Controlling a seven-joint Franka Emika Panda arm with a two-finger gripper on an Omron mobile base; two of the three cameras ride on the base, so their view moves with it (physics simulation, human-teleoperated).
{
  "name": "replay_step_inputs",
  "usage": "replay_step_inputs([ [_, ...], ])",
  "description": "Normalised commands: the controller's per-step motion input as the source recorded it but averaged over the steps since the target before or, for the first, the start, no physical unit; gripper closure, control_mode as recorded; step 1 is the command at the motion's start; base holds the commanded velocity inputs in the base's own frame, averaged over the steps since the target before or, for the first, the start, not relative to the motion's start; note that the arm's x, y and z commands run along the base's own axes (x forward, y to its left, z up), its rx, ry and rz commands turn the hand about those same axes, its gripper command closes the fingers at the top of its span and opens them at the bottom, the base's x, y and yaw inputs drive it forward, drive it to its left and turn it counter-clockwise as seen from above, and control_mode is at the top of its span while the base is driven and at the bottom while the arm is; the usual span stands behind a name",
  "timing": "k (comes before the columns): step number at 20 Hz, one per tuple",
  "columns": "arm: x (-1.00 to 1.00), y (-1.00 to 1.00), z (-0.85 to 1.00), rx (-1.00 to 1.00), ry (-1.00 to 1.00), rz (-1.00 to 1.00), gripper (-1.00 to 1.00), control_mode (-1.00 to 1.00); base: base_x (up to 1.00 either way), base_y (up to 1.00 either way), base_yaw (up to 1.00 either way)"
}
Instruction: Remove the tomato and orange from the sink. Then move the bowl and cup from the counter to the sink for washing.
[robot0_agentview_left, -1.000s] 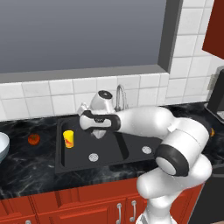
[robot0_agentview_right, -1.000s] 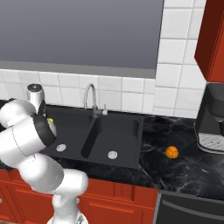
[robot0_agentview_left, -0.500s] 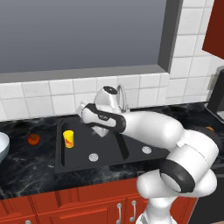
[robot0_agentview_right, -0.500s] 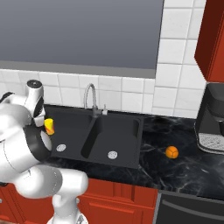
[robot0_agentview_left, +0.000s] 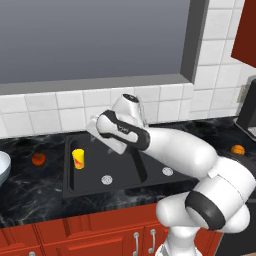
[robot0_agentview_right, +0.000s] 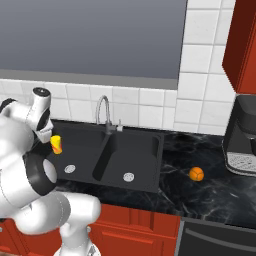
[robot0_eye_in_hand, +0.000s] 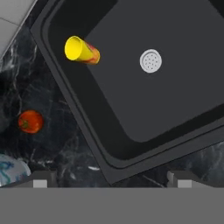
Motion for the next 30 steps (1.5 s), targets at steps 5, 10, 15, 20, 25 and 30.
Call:
replay_step_inputs([
  [5, -0.24, 0.00, 0.17, 0.00, 0.00, 0.08, -1.00, -1.00, 0.00, 0.00, 0.00],
  [10, -0.27, 0.06, 0.15, 0.01, 0.00, 0.01, -1.00, -1.00, 0.00, 0.00, 0.00],
  [15, -0.22, 0.12, 0.09, 0.04, 0.00, 0.00, -1.00, -1.00, 0.00, 0.00, 0.00],
  [20, -0.16, 0.15, 0.03, 0.02, 0.00, 0.05, -1.00, -1.00, 0.00, 0.00, 0.00],
  [25, -0.11, 0.15, 0.00, 0.00, -0.03, 0.07, -1.00, -1.00, 0.00, 0.00, 0.00],
  [30, -0.18, 0.15, 0.00, 0.00, -0.02, 0.00, -1.00, -1.00, 0.00, 0.00, 0.00],
])
